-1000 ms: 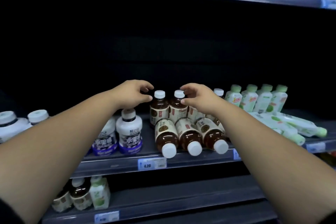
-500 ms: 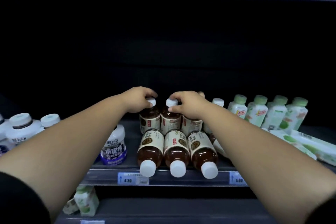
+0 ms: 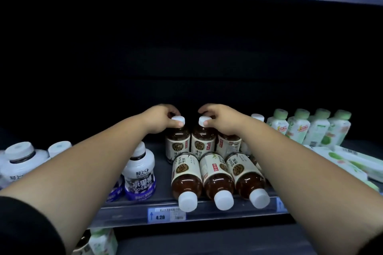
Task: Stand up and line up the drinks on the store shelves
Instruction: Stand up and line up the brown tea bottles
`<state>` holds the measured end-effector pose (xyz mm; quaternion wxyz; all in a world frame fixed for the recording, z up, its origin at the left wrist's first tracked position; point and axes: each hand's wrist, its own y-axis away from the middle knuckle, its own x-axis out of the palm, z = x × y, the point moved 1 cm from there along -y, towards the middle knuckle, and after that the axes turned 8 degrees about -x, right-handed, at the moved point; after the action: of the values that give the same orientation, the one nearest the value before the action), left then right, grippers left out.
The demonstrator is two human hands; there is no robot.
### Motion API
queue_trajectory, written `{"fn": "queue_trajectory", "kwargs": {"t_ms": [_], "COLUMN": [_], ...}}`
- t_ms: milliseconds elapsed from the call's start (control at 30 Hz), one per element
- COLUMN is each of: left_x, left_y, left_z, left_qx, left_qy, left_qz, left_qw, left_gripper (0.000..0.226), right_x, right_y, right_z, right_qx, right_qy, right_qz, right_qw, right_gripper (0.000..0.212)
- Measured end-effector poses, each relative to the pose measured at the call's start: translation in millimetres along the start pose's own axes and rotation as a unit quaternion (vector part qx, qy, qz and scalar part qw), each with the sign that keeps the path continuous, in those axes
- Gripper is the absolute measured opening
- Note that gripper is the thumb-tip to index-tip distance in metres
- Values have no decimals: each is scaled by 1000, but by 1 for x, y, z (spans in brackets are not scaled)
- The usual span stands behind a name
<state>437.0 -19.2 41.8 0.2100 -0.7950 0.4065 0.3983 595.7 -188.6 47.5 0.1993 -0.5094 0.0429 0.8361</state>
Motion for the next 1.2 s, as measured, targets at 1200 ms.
{"fn": "queue_trajectory", "kwargs": {"t_ms": [1200], "left_x": [41], "left_y": [-5], "left_z": [-64], "left_qx": [-26], "left_qy": [43], "left_qz": [53], "left_qw": [997], "left_gripper": [41], "right_x": [-25], "right_y": [26], "right_z": [-55], "right_qx": [-9], "right_qy": [-56], "right_qz": [-11], "right_qw": [998], "right_gripper": [40]}}
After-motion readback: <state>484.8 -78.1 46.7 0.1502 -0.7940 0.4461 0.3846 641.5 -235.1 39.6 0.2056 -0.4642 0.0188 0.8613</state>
